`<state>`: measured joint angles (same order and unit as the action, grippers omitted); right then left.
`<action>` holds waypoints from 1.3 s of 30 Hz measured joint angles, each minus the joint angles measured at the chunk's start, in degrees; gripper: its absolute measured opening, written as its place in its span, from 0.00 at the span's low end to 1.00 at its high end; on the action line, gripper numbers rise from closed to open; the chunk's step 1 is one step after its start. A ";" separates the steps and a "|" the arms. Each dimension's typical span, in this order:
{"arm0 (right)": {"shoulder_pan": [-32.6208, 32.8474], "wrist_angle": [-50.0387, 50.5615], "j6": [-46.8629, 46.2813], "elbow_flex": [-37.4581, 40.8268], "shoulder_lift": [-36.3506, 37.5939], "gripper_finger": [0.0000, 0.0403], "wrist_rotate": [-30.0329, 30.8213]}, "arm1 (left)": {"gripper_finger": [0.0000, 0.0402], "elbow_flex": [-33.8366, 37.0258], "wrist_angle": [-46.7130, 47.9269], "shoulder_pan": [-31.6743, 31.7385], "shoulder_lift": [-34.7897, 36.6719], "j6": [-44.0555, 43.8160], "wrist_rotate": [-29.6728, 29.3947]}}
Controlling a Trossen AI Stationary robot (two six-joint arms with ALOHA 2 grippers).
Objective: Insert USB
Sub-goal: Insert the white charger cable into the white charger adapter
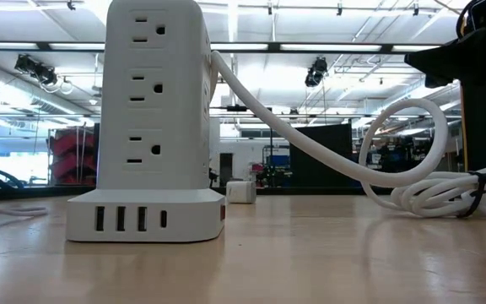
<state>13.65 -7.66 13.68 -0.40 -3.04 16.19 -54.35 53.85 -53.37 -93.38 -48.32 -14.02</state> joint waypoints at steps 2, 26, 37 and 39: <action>0.00 0.00 0.00 0.00 -0.01 0.02 -0.02 | 0.42 0.59 -0.33 0.83 0.00 0.45 0.02; 0.00 -0.03 0.01 0.01 -0.01 0.02 -0.01 | 0.42 4.37 -1.25 4.03 1.59 3.52 -2.81; 0.00 -0.02 0.00 0.00 -0.01 0.02 0.00 | 0.42 7.88 -2.40 9.34 10.42 6.62 -4.54; 0.00 -0.02 -0.01 0.00 -0.01 0.02 -0.01 | 0.42 10.04 -4.76 11.01 11.24 7.99 -3.58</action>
<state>13.65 -7.68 13.67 -0.40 -3.05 16.18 -44.30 49.09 -42.36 -82.14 -40.33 -17.60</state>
